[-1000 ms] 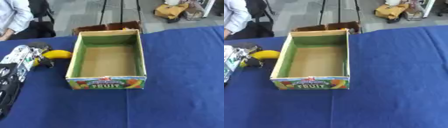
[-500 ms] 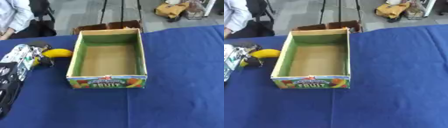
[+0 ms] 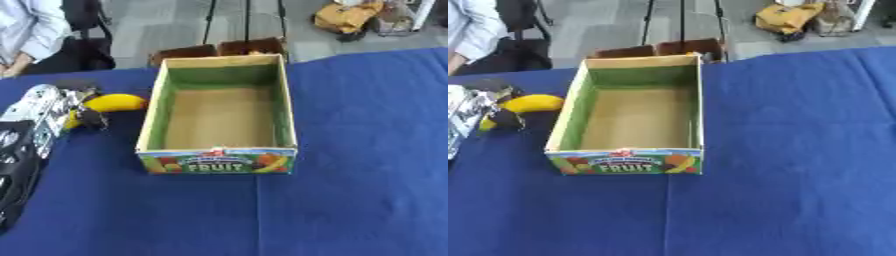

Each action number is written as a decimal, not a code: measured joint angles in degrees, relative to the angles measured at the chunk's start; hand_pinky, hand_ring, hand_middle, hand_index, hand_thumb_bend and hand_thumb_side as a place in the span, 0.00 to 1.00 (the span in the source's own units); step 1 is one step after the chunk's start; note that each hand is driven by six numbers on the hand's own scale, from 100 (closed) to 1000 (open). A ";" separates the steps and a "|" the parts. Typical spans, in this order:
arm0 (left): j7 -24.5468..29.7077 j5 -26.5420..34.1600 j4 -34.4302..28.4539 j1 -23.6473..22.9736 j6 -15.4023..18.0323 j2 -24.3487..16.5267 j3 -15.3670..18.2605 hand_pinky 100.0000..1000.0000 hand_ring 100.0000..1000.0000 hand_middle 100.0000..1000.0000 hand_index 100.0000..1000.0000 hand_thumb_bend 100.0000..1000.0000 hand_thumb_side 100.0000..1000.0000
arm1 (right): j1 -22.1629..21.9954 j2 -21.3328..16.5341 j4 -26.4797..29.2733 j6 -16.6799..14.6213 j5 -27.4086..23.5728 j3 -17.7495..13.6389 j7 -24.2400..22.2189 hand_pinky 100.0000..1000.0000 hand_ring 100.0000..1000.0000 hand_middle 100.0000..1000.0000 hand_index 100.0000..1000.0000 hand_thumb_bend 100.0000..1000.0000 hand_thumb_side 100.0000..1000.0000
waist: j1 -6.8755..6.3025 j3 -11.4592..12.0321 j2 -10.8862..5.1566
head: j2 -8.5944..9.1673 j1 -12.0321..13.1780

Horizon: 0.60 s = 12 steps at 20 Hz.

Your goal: Pick up objects on the table and place them in the box.

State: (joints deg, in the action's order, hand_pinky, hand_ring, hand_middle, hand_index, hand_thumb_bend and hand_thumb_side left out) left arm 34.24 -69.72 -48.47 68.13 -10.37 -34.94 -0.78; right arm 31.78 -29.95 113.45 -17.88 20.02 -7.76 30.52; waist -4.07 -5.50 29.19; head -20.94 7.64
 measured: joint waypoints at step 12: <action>0.01 0.53 -0.42 0.06 0.19 0.00 -0.01 0.69 0.77 0.71 0.78 0.00 0.24 | -0.38 0.63 0.00 0.01 0.00 -0.01 -0.03 0.63 0.66 0.52 0.67 0.00 1.00 | 0.00 0.60 -0.04 | -0.46 -0.35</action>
State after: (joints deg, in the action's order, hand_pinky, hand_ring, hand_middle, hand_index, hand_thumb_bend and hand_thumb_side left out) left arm 34.25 -69.19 -48.89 68.19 -10.18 -34.94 -0.79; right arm 31.39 -29.32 113.45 -17.87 20.02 -7.77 30.49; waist -4.07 -4.91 29.14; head -21.40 7.29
